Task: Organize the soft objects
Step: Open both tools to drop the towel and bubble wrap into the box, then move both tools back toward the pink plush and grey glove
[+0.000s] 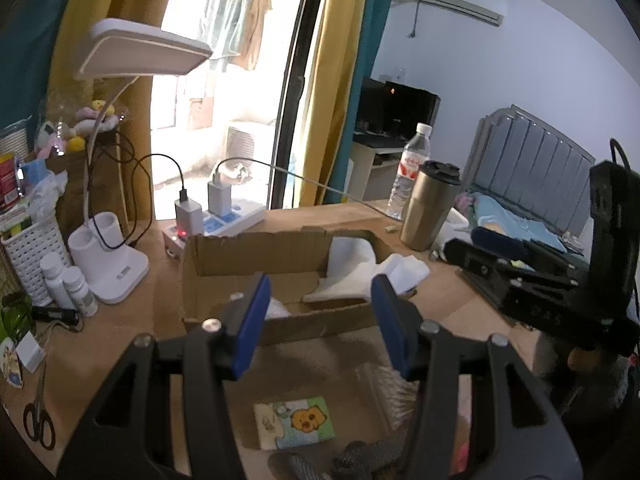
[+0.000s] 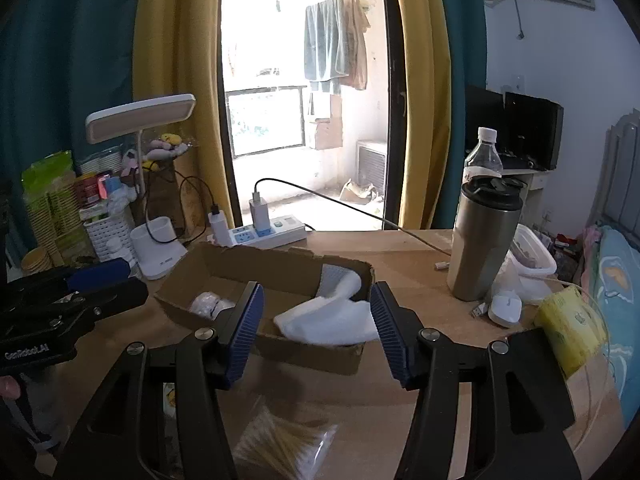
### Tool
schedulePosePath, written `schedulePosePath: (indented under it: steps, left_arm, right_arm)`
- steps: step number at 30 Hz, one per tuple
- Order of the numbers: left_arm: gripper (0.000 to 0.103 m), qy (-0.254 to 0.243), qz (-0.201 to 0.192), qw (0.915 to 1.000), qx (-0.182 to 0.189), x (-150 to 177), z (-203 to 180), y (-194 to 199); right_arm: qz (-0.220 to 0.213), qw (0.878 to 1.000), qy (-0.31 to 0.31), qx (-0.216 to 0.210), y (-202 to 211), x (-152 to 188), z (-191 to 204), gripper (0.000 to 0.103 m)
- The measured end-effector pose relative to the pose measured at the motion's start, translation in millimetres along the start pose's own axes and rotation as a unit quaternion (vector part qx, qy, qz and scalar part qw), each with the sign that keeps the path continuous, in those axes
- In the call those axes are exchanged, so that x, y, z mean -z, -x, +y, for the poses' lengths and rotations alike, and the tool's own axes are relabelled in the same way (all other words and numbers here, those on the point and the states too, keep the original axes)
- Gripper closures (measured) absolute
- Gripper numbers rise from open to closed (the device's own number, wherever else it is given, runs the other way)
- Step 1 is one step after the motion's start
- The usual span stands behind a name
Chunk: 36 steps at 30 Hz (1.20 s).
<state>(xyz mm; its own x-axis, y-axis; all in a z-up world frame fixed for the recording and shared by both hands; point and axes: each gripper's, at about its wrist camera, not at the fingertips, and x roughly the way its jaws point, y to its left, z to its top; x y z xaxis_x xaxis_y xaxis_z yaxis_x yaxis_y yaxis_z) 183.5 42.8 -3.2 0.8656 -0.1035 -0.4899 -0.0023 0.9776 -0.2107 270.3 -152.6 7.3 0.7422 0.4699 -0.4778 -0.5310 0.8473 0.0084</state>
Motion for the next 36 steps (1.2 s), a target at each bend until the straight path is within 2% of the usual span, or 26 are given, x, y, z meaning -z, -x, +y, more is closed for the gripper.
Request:
schedulePosePath:
  steps: [1,3,19,36]
  left_arm:
    - [0.033,0.001,-0.001,1.0,-0.001,1,-1,3]
    - [0.024,0.006,-0.006,1.0,0.0,4,0,8]
    - [0.024,0.008,-0.008,0.9999,0.001,29,-10,40]
    - [0.024,0.016,0.002,0.9999,-0.004,66,-9,69]
  right_arm:
    - [-0.001,1.0,0.001,0.0,3,1,1,0.044]
    - [-0.001,1.0,0.001,-0.002,8,4,4,0.044]
    - [0.003,1.0,0.01,-0.01,46,34,24,0.043]
    - [0.022,1.0,0.011,0.002,74,71,29,0.043]
